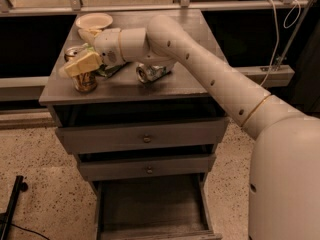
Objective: Place orange can into bottom drawer
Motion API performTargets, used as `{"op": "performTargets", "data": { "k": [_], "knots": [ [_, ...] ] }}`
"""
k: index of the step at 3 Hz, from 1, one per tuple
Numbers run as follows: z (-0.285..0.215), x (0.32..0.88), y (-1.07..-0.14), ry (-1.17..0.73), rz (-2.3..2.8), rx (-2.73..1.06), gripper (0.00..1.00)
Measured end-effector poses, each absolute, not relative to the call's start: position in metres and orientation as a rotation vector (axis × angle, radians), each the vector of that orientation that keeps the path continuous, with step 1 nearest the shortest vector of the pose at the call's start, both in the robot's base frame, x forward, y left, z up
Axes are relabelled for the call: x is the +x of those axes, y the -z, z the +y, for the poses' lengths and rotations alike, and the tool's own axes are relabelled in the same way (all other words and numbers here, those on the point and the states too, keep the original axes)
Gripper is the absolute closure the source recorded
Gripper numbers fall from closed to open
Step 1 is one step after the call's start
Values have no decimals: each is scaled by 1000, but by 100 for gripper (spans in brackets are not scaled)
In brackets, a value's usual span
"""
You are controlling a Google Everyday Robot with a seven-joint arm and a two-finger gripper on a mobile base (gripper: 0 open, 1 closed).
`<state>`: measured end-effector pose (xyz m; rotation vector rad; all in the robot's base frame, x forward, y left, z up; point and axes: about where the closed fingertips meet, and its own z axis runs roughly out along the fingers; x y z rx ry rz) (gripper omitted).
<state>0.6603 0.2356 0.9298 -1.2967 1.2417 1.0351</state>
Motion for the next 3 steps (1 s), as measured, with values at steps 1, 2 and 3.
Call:
{"op": "performTargets", "data": {
  "k": [1,2,3],
  "knots": [
    [240,657,-920,-1079,1250,-1270,24],
    [239,654,-916,-1086,1250,-1250,47],
    [238,652,-919,-1094,1231,-1228,70]
  ]
}}
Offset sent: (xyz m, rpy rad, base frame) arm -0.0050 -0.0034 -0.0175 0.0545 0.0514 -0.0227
